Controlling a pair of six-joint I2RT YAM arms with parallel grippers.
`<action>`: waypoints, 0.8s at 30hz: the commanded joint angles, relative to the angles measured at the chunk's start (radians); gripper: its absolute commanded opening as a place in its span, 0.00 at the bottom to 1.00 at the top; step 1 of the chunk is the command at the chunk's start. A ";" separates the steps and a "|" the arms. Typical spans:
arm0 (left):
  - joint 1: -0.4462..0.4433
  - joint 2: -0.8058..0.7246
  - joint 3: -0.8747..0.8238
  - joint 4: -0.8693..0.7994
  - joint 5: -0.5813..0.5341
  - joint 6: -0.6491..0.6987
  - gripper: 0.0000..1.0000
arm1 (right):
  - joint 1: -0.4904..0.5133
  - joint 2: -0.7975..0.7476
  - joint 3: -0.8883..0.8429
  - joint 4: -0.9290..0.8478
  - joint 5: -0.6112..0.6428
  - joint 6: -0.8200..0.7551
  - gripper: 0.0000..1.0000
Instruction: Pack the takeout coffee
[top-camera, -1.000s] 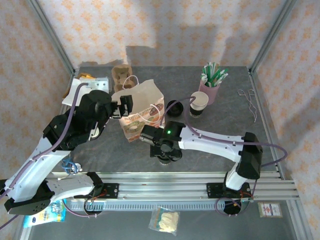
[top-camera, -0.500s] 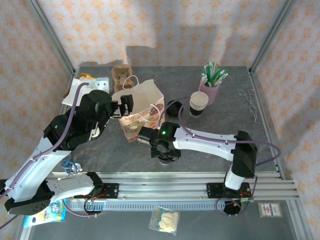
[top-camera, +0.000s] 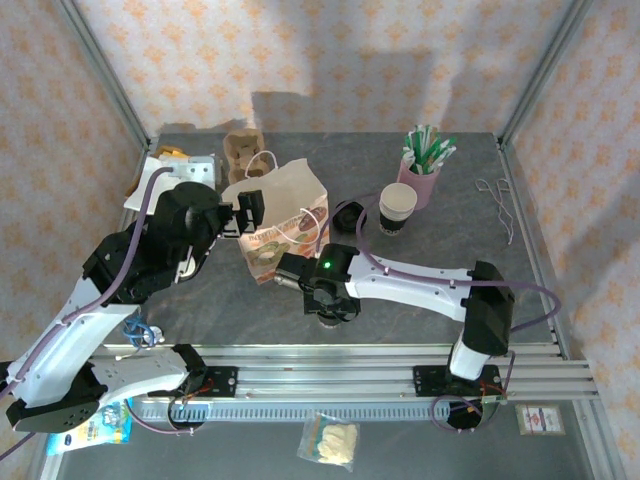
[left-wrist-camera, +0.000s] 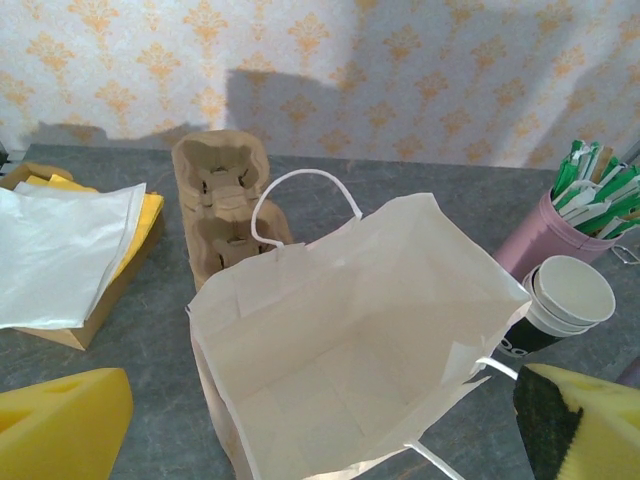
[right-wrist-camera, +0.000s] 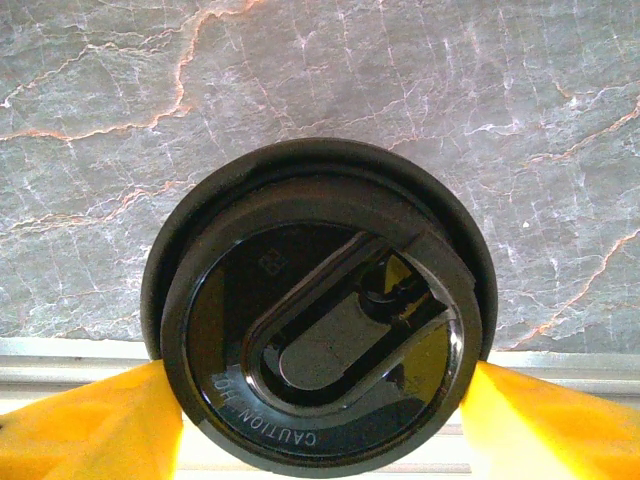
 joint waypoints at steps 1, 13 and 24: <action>0.010 -0.016 -0.004 0.021 -0.025 0.024 0.99 | -0.016 0.027 -0.032 -0.003 0.034 -0.007 0.67; 0.011 -0.010 0.004 0.025 -0.017 0.028 0.99 | -0.135 -0.119 -0.145 -0.042 0.080 -0.026 0.66; 0.010 0.003 0.025 0.020 -0.017 0.029 0.99 | -0.301 -0.295 -0.307 -0.070 0.086 -0.090 0.67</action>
